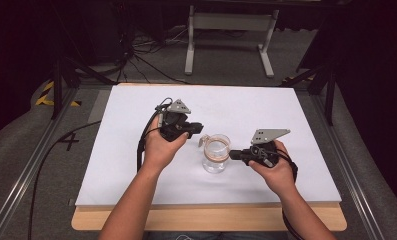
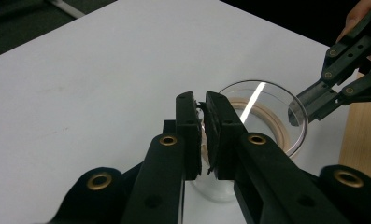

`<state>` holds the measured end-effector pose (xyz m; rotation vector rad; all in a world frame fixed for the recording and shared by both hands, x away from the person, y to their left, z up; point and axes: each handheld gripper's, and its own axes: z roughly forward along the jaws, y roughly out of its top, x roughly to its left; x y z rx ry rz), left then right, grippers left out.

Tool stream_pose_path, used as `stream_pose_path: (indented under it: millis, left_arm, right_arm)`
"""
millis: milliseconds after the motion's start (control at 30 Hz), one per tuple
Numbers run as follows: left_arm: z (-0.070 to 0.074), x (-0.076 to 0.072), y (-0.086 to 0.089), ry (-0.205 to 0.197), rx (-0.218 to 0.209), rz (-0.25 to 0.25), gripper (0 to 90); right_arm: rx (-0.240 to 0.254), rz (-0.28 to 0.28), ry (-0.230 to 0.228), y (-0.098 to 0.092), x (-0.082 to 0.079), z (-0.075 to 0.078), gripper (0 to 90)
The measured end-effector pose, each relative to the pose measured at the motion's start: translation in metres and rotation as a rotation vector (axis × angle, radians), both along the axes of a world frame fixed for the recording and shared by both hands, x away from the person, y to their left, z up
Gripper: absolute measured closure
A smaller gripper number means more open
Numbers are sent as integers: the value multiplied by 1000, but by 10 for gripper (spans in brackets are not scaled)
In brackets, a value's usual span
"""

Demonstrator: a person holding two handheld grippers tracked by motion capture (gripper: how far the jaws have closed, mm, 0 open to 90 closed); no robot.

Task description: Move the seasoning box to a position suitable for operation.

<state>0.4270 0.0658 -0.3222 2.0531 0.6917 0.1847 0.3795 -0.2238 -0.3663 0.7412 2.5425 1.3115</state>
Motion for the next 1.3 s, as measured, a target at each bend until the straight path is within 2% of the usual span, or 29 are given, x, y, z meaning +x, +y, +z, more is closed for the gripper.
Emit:
stream_pose_path:
  millis: [233, 267, 300, 333, 367, 467, 600, 633, 800, 900, 1100, 1300]
  left_arm:
    - [1, 2, 6, 14, 6, 3, 840]
    - [1, 2, 7, 19, 20, 3, 840]
    - [1, 2, 7, 19, 20, 3, 840]
    - [0, 2, 6, 23, 13, 6, 840]
    - [0, 3, 7, 23, 15, 6, 839]
    - [1, 2, 8, 18, 17, 10, 839]
    - [2, 0, 11, 17, 24, 18, 836]
    - [1, 0, 13, 13, 25, 21, 836]
    - [-3, -4, 26, 27, 36, 60, 833]
    - [-5, -7, 37, 29, 35, 91, 831]
    - [-9, -10, 56, 51, 29, 146, 828]
    - [-12, -12, 70, 66, 31, 190, 827]
  right_arm:
    - [-21, 15, 48, -3, 0, -2, 900]
    - [-31, 18, 53, -3, 0, -2, 900]
    - [-57, 24, 71, -4, 1, -2, 900]
    - [-57, 24, 71, -4, 1, -2, 900]
    - [-81, 3, 66, -6, 1, -2, 900]
    - [-64, -11, 66, -10, 3, -1, 900]
    - [-20, -73, 27, -16, 9, -2, 900]
    - [-20, -73, 27, -16, 9, -2, 900]
    - [-13, -112, 43, -20, 27, -15, 900]
    - [-20, -113, 65, -16, 38, -26, 900]
    - [-61, -85, 111, -4, 54, -48, 900]
    - [-93, -59, 136, 2, 60, -56, 900]
